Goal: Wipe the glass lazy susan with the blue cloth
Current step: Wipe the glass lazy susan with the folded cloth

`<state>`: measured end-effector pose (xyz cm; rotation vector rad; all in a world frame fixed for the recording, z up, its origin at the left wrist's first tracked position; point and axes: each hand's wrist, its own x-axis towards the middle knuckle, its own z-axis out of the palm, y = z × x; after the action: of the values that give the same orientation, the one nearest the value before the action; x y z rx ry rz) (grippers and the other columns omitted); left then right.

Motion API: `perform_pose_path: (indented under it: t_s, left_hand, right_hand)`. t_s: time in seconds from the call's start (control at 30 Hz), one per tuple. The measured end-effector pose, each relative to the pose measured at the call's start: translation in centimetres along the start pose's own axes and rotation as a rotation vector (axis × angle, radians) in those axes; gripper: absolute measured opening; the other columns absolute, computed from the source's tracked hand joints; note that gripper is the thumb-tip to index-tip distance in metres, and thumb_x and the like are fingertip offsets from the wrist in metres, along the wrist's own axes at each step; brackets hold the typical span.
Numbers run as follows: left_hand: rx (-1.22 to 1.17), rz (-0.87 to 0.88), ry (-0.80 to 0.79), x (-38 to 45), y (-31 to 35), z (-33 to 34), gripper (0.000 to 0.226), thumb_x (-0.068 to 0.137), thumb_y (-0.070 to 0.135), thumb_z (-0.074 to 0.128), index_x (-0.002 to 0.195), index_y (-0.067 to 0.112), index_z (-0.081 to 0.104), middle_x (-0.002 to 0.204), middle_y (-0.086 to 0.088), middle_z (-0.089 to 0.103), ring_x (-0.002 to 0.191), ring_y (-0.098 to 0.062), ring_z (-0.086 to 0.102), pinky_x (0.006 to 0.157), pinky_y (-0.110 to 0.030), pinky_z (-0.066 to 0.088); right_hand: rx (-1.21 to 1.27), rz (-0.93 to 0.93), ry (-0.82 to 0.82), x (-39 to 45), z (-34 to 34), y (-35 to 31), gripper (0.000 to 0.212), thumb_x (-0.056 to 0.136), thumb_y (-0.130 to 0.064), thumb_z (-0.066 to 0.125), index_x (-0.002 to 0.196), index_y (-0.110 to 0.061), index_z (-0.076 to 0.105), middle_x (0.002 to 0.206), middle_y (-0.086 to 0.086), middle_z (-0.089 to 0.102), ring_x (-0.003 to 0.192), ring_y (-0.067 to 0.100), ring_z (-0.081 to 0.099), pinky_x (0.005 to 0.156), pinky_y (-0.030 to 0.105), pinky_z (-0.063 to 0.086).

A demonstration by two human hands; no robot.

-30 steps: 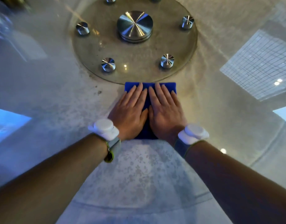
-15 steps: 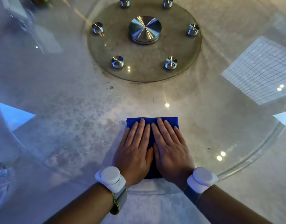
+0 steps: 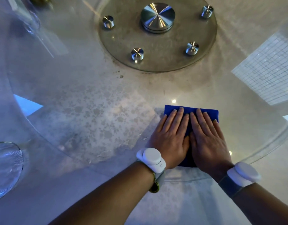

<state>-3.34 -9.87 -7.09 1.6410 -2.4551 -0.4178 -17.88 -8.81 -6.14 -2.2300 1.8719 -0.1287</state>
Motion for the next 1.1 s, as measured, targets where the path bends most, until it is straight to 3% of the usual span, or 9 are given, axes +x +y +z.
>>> perform_pose_path:
  t_s: [0.37, 0.5, 0.67, 0.8, 0.97, 1.1]
  left_hand:
    - [0.09, -0.211, -0.047, -13.0, -10.2, -4.0, 0.058, 0.101, 0.039, 0.019, 0.147, 0.006, 0.03, 0.155, -0.017, 0.03, 0.143, -0.031, 0.03, 0.114, -0.049, 0.031]
    - [0.142, -0.271, 0.007, -10.5, -14.4, -5.2, 0.058, 0.097, 0.036, 0.028, 0.142, 0.001, 0.038, 0.149, -0.024, 0.039, 0.137, -0.037, 0.039, 0.112, -0.05, 0.033]
    - [0.149, -0.27, -0.005, -4.2, -19.2, -6.4, 0.065, 0.096, 0.039, 0.017, 0.148, 0.001, 0.024, 0.156, -0.025, 0.025, 0.144, -0.037, 0.025, 0.115, -0.052, 0.028]
    - [0.136, -0.277, 0.022, -2.6, -19.0, -6.5, 0.065, 0.095, 0.041, 0.018, 0.149, 0.005, 0.021, 0.158, -0.021, 0.022, 0.145, -0.035, 0.022, 0.117, -0.05, 0.025]
    - [0.093, -0.248, 0.044, -4.5, -15.4, -5.5, 0.062, 0.096, 0.039, 0.025, 0.147, 0.003, 0.029, 0.155, -0.022, 0.029, 0.143, -0.035, 0.028, 0.115, -0.051, 0.027]
    - [0.088, -0.182, -0.008, -8.2, -11.1, -4.0, 0.059, 0.098, 0.038, 0.027, 0.147, 0.003, 0.03, 0.154, -0.022, 0.031, 0.143, -0.035, 0.03, 0.114, -0.051, 0.03]
  right_hand:
    - [0.161, -0.216, -0.029, -1.4, 3.7, -15.1, 0.055, 0.094, -0.031, 0.04, 0.146, -0.014, 0.043, 0.156, 0.007, 0.035, 0.146, 0.023, 0.027, 0.119, 0.045, 0.019]
    - [0.156, -0.265, -0.003, 3.6, 4.3, -17.7, 0.054, 0.092, -0.029, 0.041, 0.144, -0.012, 0.047, 0.153, 0.009, 0.041, 0.143, 0.025, 0.034, 0.118, 0.045, 0.022]
    - [0.078, -0.269, -0.011, 11.4, 3.7, -18.4, 0.058, 0.093, -0.032, 0.028, 0.146, -0.013, 0.043, 0.156, 0.007, 0.037, 0.145, 0.024, 0.03, 0.119, 0.043, 0.017]
    - [0.045, -0.27, -0.058, 12.8, 3.4, -17.3, 0.056, 0.099, -0.032, 0.027, 0.153, -0.017, 0.027, 0.163, 0.002, 0.02, 0.149, 0.019, 0.014, 0.121, 0.039, 0.006]
    - [0.058, -0.244, -0.011, 8.9, 3.1, -15.4, 0.056, 0.097, -0.031, 0.033, 0.149, -0.013, 0.037, 0.159, 0.007, 0.031, 0.147, 0.023, 0.024, 0.12, 0.044, 0.015]
    - [0.058, -0.19, -0.056, 2.4, 2.7, -13.3, 0.055, 0.097, -0.03, 0.035, 0.15, -0.014, 0.036, 0.159, 0.008, 0.029, 0.148, 0.022, 0.022, 0.12, 0.046, 0.017]
